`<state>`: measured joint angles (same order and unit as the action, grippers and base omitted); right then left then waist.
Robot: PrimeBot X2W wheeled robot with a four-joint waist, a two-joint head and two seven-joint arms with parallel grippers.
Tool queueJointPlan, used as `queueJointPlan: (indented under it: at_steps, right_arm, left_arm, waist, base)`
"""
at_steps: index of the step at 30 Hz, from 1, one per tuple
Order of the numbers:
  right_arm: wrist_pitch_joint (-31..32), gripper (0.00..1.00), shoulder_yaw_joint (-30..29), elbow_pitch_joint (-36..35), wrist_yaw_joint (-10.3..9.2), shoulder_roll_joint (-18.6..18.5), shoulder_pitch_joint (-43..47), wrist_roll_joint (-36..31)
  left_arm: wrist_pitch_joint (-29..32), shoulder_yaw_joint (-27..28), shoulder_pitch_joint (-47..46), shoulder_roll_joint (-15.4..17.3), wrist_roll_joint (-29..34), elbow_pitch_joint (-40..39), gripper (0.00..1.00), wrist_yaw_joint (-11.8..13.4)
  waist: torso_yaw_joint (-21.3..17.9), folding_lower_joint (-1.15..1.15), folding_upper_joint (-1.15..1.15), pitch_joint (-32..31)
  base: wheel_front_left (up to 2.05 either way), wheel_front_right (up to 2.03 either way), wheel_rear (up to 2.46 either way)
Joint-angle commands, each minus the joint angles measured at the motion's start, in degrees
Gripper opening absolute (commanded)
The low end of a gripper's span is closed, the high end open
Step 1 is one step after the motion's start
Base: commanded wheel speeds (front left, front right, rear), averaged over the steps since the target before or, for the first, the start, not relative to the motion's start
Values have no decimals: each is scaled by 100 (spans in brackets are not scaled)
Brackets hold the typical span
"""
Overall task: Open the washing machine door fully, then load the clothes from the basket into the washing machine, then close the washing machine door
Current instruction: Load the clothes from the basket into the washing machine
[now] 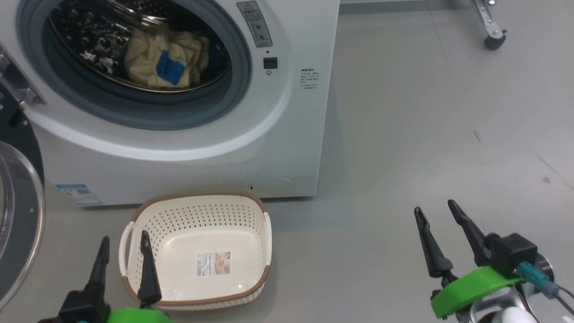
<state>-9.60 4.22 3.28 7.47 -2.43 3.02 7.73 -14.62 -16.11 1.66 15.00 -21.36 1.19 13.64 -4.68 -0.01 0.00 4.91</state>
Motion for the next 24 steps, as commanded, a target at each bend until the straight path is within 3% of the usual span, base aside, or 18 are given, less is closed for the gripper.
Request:
queueJointPlan:
  at_steps: [1, 9, 24]
  right_arm:
    - [37, 100, 88, -246, 2, -44, -55, -57]
    - [233, 100, 77, -503, 2, -44, 341, -41]
    - [301, 100, 135, -641, 2, -44, 440, -3]
  left_arm:
    - [-38, 252, -126, 35, 79, -149, 100, 26]
    - [-38, 343, 131, -13, 105, -174, 100, -90]
    - [-38, 349, 148, -63, 197, -137, 100, -174]
  waist:
    - [91, 1, 0, -157]
    - [162, 1, 0, -517]
    - [183, 1, 0, -540]
  base:
    - [0, 0, 0]
    - [0, 0, 0]
    - [0, 0, 0]
